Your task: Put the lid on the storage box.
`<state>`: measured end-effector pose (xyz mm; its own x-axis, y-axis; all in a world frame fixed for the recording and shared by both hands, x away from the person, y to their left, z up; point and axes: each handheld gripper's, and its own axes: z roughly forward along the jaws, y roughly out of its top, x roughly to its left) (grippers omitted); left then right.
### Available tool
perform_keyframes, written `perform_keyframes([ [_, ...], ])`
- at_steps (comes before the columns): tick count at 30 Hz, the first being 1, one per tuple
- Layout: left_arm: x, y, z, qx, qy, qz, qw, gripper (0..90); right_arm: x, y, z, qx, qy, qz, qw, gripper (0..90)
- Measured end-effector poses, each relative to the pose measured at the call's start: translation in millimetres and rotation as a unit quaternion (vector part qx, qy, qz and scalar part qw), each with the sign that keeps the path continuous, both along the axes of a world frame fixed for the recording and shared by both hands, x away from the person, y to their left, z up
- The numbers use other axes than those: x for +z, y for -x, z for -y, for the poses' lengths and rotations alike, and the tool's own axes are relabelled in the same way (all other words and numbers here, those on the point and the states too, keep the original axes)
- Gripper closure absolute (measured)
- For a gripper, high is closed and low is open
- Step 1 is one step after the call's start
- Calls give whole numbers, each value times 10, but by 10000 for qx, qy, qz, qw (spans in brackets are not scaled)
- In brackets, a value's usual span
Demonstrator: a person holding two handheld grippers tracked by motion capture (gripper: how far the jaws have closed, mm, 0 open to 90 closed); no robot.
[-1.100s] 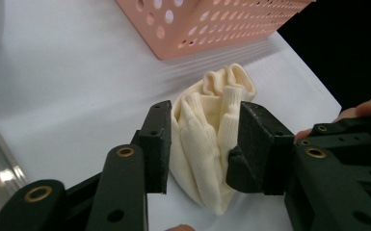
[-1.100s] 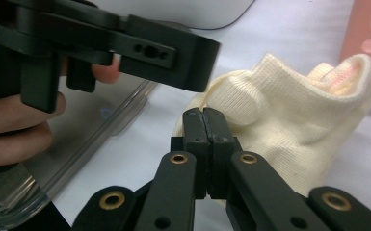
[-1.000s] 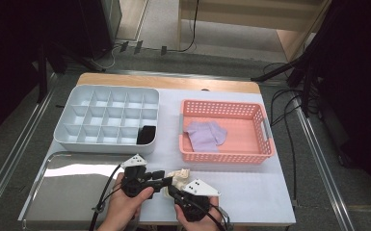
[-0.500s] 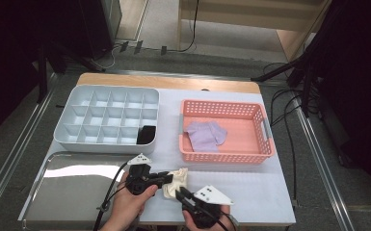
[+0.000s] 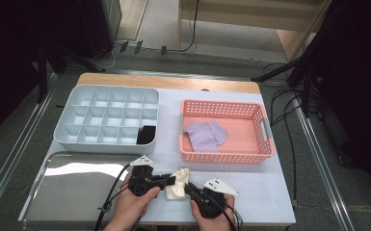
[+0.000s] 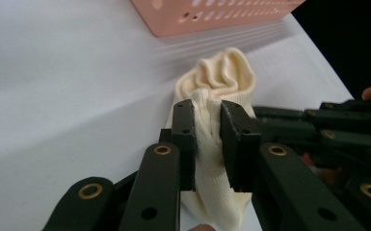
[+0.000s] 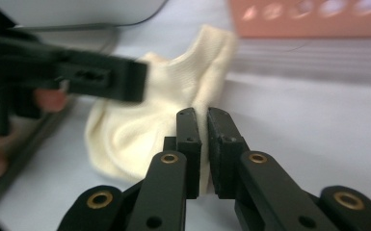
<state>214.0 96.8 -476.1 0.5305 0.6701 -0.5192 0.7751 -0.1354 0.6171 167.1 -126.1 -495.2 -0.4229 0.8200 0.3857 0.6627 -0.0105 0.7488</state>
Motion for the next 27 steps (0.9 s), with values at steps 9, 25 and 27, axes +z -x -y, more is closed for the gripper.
perform_keyframes([
  [9, 18, 23, 39, -42, -272, 239, 9993, 788, -12, 43, 103, -137, -181, -21, 9997, 651],
  [25, 221, 78, -25, 234, 44, 533, 9983, 726, -4, 2, 29, 32, -67, -40, 10000, 834],
  [27, 223, 96, 19, 87, 26, 552, 9984, 807, 0, -5, 30, 33, -72, -11, 10000, 834],
])
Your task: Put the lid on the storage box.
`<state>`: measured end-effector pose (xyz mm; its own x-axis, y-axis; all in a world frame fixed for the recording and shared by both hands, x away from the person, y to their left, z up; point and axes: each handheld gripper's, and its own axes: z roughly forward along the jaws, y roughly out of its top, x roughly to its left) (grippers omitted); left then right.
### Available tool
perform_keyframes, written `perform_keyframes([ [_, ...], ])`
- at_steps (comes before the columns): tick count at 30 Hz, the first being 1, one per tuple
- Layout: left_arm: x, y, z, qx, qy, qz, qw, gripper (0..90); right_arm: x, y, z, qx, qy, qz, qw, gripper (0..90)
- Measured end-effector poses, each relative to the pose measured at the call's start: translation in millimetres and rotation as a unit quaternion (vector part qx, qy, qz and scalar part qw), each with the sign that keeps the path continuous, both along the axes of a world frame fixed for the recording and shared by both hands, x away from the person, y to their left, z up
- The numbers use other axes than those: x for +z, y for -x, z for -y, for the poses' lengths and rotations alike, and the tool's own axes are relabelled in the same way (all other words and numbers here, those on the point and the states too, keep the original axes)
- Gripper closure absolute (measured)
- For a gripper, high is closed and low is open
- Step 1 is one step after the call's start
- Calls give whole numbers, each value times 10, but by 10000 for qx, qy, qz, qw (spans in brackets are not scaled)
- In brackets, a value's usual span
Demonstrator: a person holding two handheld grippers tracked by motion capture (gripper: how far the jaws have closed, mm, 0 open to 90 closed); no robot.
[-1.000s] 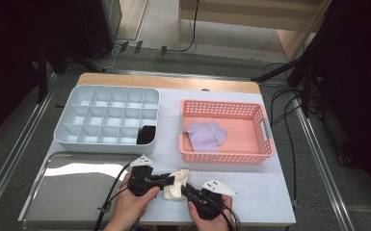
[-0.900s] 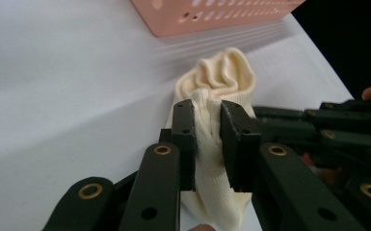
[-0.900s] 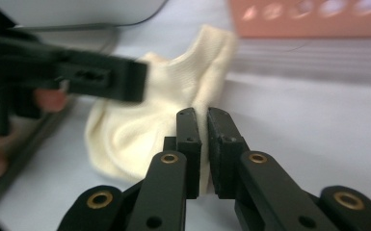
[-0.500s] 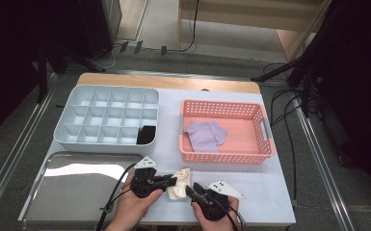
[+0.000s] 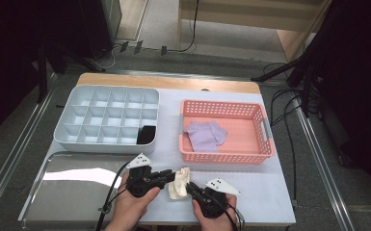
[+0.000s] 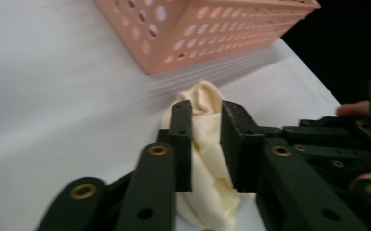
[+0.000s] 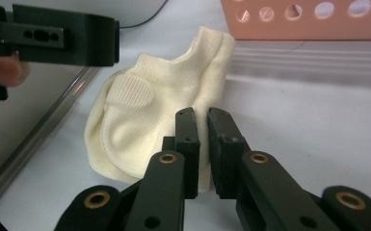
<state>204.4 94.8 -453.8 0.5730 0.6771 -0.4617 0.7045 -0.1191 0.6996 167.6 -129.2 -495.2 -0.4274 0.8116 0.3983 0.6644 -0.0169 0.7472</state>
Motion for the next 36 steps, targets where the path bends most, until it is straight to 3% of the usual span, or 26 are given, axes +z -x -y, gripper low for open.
perform_keyframes([
  [4, -34, 16, 95, -232, -56, -29, 9997, 877, 11, -13, -6, 38, 14, 74, 10000, 835],
  [5, -46, 14, 109, -244, -152, -29, 9996, 890, 28, -2, -12, 17, 2, 19, 10000, 835],
  [9, -106, -5, 110, -184, -518, -57, 9985, 900, 75, 3, 2, 64, -31, 157, 9999, 840],
  [12, -161, -16, 116, -212, -607, -119, 9979, 900, 97, 15, 8, 78, -71, 196, 9998, 841],
  [19, -208, -29, 124, -236, -583, -171, 9979, 900, 40, -2, 49, -31, -220, -165, 9996, 619],
  [23, -211, -26, 135, -245, -576, -198, 9978, 900, 0, -23, 32, 71, -381, -388, 9985, 762],
  [30, -218, -25, 129, -256, -578, -205, 9978, 900, 96, 0, 44, 278, -851, -323, 9955, 796],
  [32, -220, -22, 127, -241, -583, -194, 9978, 900, 114, 15, 5, 347, -804, -296, 9957, 804],
  [36, -223, -20, 123, -222, -584, -187, 9979, 900, 159, 60, -104, 428, -459, -116, 9980, 805],
])
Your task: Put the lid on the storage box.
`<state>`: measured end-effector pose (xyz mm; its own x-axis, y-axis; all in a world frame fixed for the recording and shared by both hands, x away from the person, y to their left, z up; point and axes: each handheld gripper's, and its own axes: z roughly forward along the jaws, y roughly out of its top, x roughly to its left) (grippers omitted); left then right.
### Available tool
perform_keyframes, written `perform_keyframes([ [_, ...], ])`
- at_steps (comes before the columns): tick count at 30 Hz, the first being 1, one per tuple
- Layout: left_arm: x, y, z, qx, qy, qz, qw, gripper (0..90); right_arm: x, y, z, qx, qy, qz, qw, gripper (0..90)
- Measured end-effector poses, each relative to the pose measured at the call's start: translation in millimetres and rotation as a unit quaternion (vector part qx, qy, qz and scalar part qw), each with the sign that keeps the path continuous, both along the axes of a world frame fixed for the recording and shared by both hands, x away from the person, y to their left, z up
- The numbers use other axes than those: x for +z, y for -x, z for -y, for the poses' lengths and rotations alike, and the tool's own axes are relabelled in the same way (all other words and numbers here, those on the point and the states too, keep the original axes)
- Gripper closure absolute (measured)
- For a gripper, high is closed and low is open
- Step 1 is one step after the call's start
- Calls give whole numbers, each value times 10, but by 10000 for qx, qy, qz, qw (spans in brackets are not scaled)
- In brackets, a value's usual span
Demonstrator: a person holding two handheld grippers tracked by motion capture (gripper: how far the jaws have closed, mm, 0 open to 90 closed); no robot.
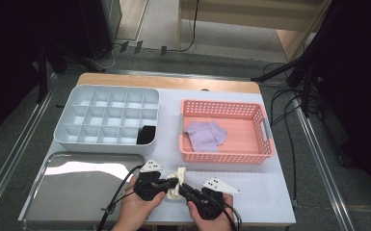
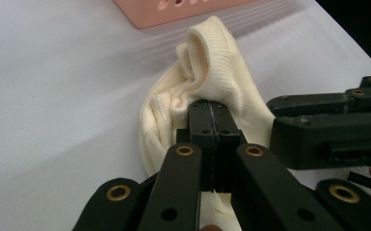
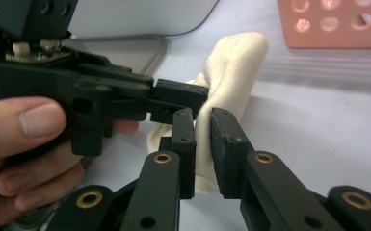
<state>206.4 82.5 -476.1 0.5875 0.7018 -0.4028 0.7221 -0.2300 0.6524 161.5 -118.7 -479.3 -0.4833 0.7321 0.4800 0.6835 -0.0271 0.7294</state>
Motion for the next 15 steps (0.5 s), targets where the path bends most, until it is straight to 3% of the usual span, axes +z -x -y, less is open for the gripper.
perform_keyframes([
  [3, -1, 0, 2, 9, 9, -10, 10000, 900, 36, 57, -98, 55, 480, 299, 9984, 800],
  [7, 2, 1, -1, 32, -4, -14, 10000, 900, 60, 123, -228, 87, 805, 459, 9957, 791],
  [13, 13, 2, -13, 51, 67, -47, 10000, 900, 38, 100, -100, -473, 569, 365, 9966, 609],
  [15, 13, 5, -6, 43, 69, -30, 10000, 900, 30, 74, -41, -561, 311, 248, 9976, 561],
])
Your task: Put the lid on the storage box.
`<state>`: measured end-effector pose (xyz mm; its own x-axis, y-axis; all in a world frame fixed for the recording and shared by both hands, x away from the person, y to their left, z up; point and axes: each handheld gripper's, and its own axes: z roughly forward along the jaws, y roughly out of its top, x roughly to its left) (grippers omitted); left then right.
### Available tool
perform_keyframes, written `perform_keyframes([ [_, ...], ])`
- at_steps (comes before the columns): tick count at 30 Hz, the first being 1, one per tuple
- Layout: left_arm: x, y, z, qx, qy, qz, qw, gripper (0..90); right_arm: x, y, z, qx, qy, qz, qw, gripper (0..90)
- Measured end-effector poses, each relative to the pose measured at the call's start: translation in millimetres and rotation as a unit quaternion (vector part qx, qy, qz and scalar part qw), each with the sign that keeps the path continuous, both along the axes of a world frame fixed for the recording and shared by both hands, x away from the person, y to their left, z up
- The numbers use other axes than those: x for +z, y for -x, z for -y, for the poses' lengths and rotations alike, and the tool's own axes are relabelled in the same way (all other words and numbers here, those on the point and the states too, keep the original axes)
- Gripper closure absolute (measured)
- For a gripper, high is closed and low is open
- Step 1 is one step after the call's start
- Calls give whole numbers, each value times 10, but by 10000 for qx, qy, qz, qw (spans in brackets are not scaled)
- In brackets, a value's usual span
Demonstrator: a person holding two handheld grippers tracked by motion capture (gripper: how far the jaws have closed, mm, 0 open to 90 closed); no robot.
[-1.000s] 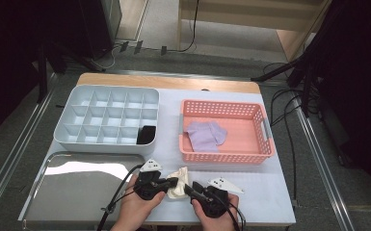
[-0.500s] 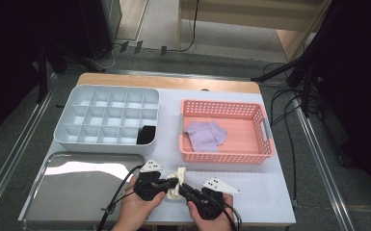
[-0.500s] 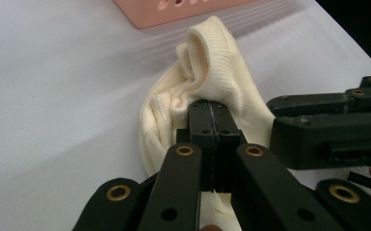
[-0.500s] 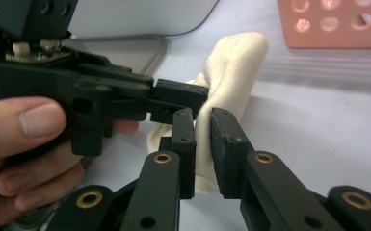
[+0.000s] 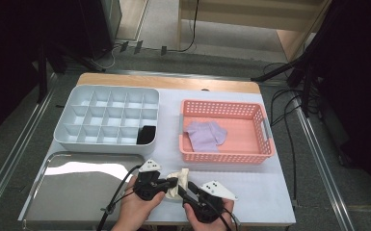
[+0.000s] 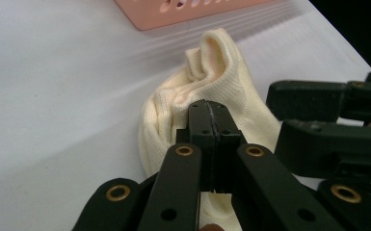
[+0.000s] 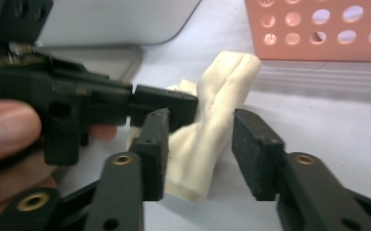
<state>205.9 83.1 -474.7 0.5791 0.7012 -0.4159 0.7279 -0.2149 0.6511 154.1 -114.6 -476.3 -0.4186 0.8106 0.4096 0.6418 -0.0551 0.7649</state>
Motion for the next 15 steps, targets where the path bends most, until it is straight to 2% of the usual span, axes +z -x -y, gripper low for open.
perform_keyframes([
  [2, 3, 1, -1, -14, -13, -8, 10000, 900, 8, -7, -2, 78, -43, -39, 10000, 539],
  [4, 5, 1, -6, -13, -24, -5, 10000, 900, -9, -17, -51, 162, 68, -122, 9998, 529],
  [7, 10, 7, -6, -6, -9, 1, 10000, 900, -95, -50, -100, 202, 319, -392, 9985, 607],
  [9, 11, 3, -14, -7, 15, 1, 10000, 900, -125, -59, -72, 203, 297, -478, 9982, 699],
  [12, 8, -12, -23, 11, 36, 1, 10000, 900, -117, -86, -20, 194, 283, -469, 9983, 751],
  [15, 17, -23, -28, 10, 57, 12, 10000, 900, -113, -127, 6, 97, 428, -314, 9985, 762],
])
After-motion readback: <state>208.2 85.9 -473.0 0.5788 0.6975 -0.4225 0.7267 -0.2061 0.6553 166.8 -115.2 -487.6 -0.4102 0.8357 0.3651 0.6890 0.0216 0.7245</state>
